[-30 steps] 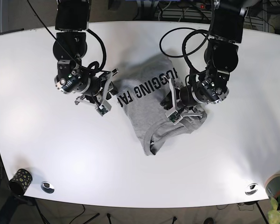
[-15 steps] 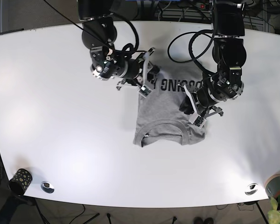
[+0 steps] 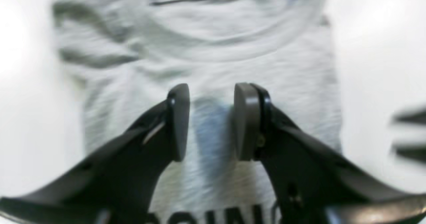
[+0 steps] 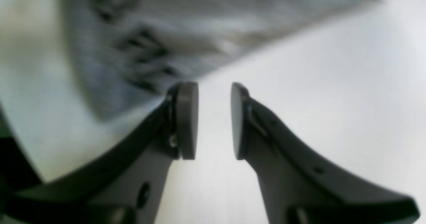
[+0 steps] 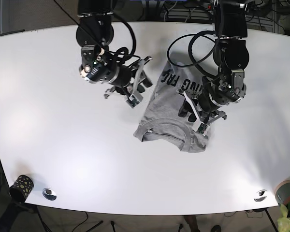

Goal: Fold the T-shirt properly
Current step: 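Drag the folded grey shirt with the left gripper off the table side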

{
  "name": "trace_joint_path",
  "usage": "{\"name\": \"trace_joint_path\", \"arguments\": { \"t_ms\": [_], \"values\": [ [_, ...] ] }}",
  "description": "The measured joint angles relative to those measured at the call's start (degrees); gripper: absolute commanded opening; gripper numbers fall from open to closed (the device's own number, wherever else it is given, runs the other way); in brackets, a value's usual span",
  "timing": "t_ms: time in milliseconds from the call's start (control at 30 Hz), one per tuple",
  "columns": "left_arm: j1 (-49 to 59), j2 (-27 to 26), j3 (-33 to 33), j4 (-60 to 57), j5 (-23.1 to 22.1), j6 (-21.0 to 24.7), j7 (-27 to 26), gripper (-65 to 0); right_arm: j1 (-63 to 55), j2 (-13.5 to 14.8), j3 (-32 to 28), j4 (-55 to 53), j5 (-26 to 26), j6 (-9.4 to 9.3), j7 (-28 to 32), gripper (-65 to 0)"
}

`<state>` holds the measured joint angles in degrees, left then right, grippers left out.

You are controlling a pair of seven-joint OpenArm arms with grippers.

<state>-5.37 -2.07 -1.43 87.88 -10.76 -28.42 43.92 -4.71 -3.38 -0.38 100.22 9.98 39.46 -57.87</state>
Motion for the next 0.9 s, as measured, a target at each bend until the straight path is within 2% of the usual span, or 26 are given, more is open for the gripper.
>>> {"name": "trace_joint_path", "arguments": {
  "t_ms": [67, 167, 267, 367, 433, 567, 733, 900],
  "values": [
    [0.0, 0.0, 0.6, 0.0, 0.0, 1.3, -0.3, -34.9, 0.2, 0.9, 0.9, 0.0, 0.0, 0.04, -0.8, -49.1],
    [0.7, -0.1, 1.7, 0.0, 0.0, 3.6, -4.7, -28.1, 0.9, 1.5, 1.8, 0.0, 0.2, 0.09, -1.0, -49.1],
    [2.1, -0.5, 4.6, -0.2, 0.1, 9.2, -9.4, -23.6, 1.5, 1.7, 3.2, 0.1, 0.7, 0.22, -0.7, -49.1],
    [2.8, -0.7, 8.9, -1.7, 0.0, 11.4, -12.9, -22.5, 1.3, 1.7, 5.0, 0.1, 0.5, 0.2, -0.8, -49.1],
    [2.8, -1.2, 11.5, -2.8, 0.0, 11.6, -13.8, -23.1, 1.2, 1.9, 5.3, 0.1, 0.3, 0.2, -0.9, -49.1],
    [2.4, -2.3, 14.7, -6.7, -0.6, 11.3, -19.0, -23.5, 1.2, 1.9, 5.2, 0.1, 0.3, 0.2, -0.9, -49.1],
    [1.7, -3.3, 14.3, -13.8, -1.7, 10.5, -26.2, -23.5, 1.1, 1.3, 5.2, 0.2, 0.7, 0.22, -0.7, -49.1],
    [0.9, -6.8, 12.5, -19.3, -4.1, 8.1, -29.0, -23.5, 1.2, 1.9, 5.5, 0.2, 0.5, 0.22, -0.8, -49.1]
  ]
}}
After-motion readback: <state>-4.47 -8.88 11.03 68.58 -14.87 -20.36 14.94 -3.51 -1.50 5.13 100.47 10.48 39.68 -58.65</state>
